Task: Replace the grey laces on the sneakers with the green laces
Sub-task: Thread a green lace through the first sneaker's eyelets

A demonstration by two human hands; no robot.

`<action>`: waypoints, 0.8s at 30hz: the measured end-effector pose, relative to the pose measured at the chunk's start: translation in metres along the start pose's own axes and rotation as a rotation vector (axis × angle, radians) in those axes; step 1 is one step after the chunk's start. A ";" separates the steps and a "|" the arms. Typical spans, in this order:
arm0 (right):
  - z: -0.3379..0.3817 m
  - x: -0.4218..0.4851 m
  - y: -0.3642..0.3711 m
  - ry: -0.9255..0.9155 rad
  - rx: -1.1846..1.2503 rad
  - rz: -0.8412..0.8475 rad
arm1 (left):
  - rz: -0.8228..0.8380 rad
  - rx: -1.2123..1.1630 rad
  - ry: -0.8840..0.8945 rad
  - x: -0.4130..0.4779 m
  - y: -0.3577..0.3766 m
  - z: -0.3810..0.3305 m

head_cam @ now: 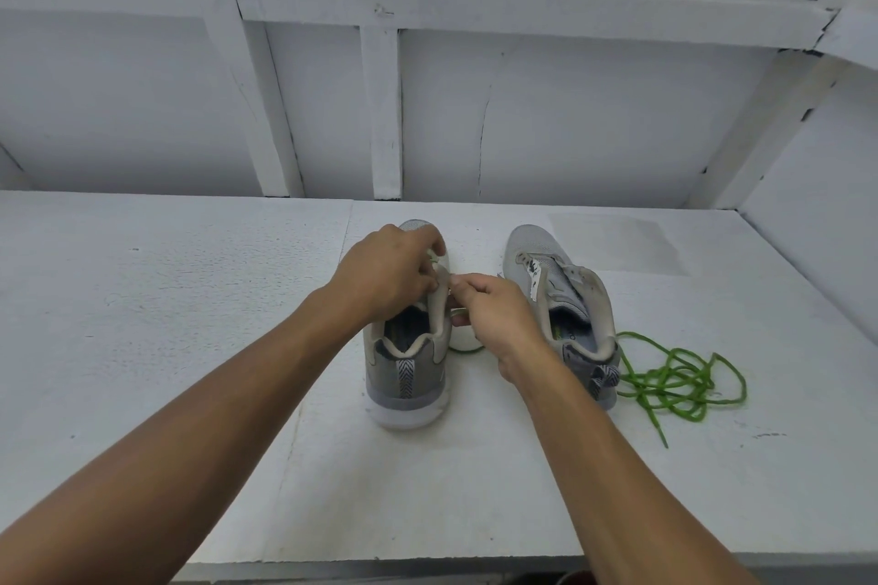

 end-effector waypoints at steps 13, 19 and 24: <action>0.018 0.002 -0.017 -0.066 -0.315 -0.170 | -0.408 -0.545 -0.298 -0.069 0.020 0.060; 0.081 -0.003 -0.092 -0.346 0.800 -0.322 | -0.514 -0.772 -0.431 -0.086 0.050 0.072; 0.120 -0.030 -0.114 -0.561 0.276 -0.466 | -0.467 -0.835 -0.407 -0.084 0.057 0.069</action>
Point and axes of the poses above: each hand's wrist, its own x-axis towards the middle knuckle, its own y-axis out of the palm, z = x × y, the point moved 7 cm from there along x, towards the middle knuckle, and after that the axes turned 13 degrees about z, right-handed, at the moved point
